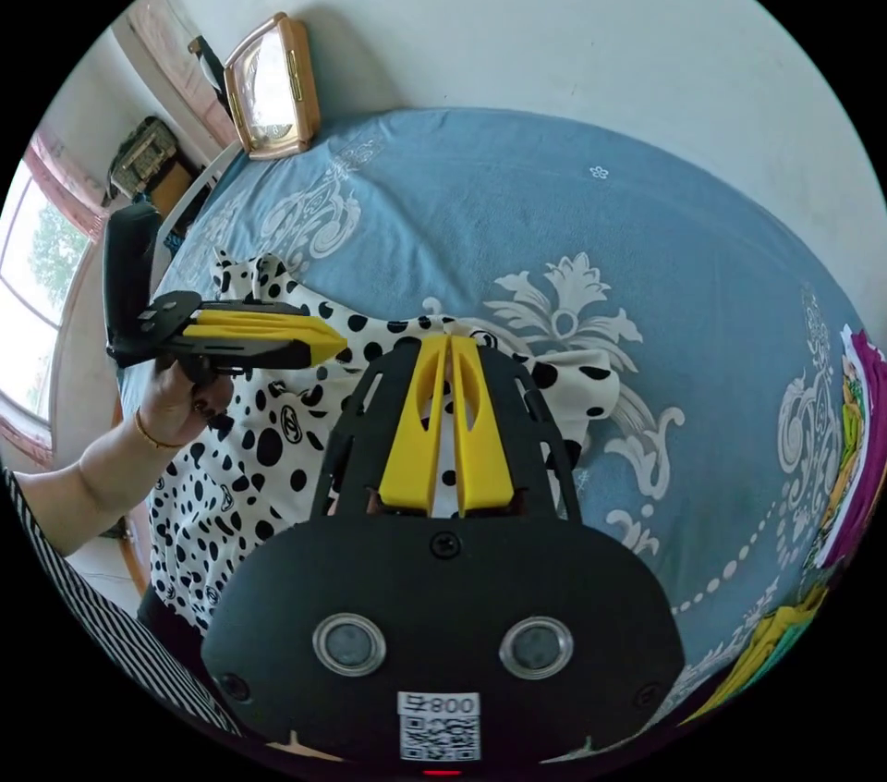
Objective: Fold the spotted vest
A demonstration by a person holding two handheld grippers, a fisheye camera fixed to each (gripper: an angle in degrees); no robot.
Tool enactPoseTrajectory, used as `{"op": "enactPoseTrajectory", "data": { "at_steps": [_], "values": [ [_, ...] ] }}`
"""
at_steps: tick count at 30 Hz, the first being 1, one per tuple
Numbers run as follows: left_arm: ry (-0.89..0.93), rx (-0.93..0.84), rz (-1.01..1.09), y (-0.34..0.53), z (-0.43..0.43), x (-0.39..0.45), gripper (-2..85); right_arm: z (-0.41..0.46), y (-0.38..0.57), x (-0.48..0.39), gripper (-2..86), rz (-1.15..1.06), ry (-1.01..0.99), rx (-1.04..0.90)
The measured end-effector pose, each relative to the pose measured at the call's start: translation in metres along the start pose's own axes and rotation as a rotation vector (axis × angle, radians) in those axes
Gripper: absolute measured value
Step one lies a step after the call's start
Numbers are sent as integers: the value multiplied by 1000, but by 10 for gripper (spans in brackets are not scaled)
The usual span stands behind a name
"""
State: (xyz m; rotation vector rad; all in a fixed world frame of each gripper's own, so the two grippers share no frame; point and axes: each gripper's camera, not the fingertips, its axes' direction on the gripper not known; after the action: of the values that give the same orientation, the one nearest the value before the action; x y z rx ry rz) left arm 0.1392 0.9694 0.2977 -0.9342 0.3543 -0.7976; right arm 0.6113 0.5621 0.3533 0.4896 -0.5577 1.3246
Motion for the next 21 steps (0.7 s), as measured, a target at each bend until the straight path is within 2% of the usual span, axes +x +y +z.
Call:
{"op": "enactPoseTrajectory", "data": {
  "at_steps": [2, 5, 10, 14, 18, 21],
  "values": [
    [-3, 29, 3, -7, 11, 1, 3, 1, -1, -3, 7, 15, -6, 22],
    [-19, -89, -1, -17, 50, -3, 6, 7, -3, -6, 7, 41, -38, 25],
    [37, -10, 44, -4, 41, -2, 39, 2, -3, -23, 18, -14, -92, 62],
    [135, -109, 149, 12, 53, 1, 75, 5, -9, -55, 43, -220, -182, -1],
    [81, -203, 239, 16, 88, 11, 82, 25, -21, -87, 57, -392, -211, -118],
    [25, -238, 295, 9, 106, 20, 66, 46, -29, -110, 62, -521, -130, -242]
  ]
}}
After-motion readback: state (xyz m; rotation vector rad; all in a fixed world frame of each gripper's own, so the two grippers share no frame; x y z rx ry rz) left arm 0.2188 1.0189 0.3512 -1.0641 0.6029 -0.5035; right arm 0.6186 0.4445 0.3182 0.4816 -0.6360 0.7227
